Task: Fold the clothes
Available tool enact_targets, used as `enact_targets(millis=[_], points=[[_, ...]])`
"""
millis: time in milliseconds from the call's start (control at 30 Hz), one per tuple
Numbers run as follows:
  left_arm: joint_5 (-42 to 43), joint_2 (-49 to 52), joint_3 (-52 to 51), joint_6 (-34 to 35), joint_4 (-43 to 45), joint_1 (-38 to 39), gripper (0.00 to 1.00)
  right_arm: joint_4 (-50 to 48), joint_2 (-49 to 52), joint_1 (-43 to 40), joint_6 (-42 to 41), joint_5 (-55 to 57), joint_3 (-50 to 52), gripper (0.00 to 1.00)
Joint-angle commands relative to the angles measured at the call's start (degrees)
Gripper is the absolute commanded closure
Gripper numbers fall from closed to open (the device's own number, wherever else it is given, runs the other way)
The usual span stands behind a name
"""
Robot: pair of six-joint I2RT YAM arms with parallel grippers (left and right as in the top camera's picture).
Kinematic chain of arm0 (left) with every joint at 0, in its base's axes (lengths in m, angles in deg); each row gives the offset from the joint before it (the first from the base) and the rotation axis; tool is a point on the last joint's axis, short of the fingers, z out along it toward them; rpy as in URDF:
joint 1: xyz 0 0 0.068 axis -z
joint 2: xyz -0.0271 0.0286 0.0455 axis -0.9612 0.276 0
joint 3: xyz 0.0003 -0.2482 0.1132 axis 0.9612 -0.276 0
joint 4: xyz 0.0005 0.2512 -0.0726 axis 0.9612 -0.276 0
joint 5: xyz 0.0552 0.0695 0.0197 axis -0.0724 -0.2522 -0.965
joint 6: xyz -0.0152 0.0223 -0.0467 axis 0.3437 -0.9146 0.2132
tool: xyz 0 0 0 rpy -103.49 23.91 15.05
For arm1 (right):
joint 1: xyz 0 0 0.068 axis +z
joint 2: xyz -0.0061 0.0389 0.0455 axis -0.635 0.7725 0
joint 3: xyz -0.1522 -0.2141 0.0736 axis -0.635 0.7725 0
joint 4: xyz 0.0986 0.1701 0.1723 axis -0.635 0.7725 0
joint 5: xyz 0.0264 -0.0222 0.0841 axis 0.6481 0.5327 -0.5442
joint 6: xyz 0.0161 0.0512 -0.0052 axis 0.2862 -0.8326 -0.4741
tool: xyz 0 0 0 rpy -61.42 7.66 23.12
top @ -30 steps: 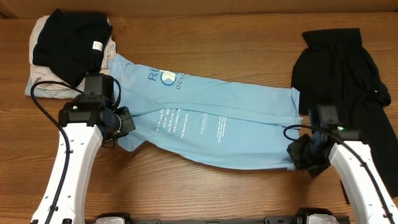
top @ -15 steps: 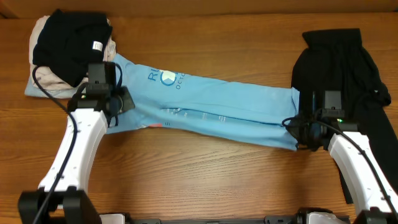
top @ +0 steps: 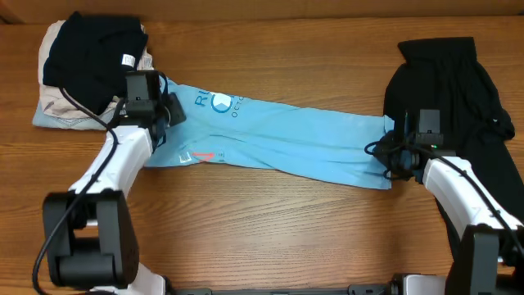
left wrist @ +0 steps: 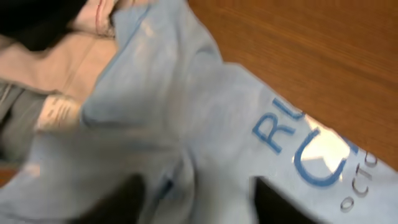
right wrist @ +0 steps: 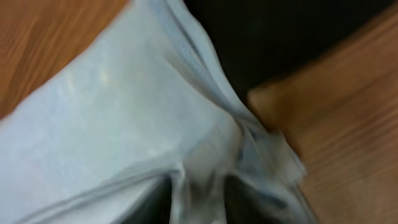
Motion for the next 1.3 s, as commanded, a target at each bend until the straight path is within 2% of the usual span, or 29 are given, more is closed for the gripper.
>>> enact_targets(millis=[0,133,300,467,567,767,1067,1267], points=[[0.87,1.84,1.01,-0.94,4.50,0.22,0.00,-2.97,0.26,-0.46,0.83,0.55,-1.29,0.44],[0.96,1.07,2.23,-2.05,6.34,0.17,0.00,-0.39,0.02,-0.46,3.93,-0.83,-4.22,0.11],[2.16,-0.70,9.35,-5.84,-4.98,0.11,0.00,9.66,-0.98,-0.46,13.77,-0.46,-11.15,0.05],[2.10,-1.18,18.34,-9.68,-21.07,0.11,0.00,12.90,-0.66,-0.46,23.91,-0.48,-12.46,0.11],[2.12,-1.20,20.35,-10.16,-25.66,0.11,0.00,13.55,1.27,-0.46,28.68,-0.46,-12.39,0.18],[1.49,-1.09,20.33,-10.73,-29.70,0.11,0.00,15.39,6.67,-0.46,29.31,1.44,-12.39,0.24],[1.51,-1.07,20.26,-11.87,-29.86,0.11,0.00,15.34,13.33,-0.48,28.83,3.82,-12.39,0.35],[1.49,-1.07,20.26,-11.89,-29.88,0.11,0.00,15.21,14.53,-0.59,27.56,7.30,-12.39,0.36]])
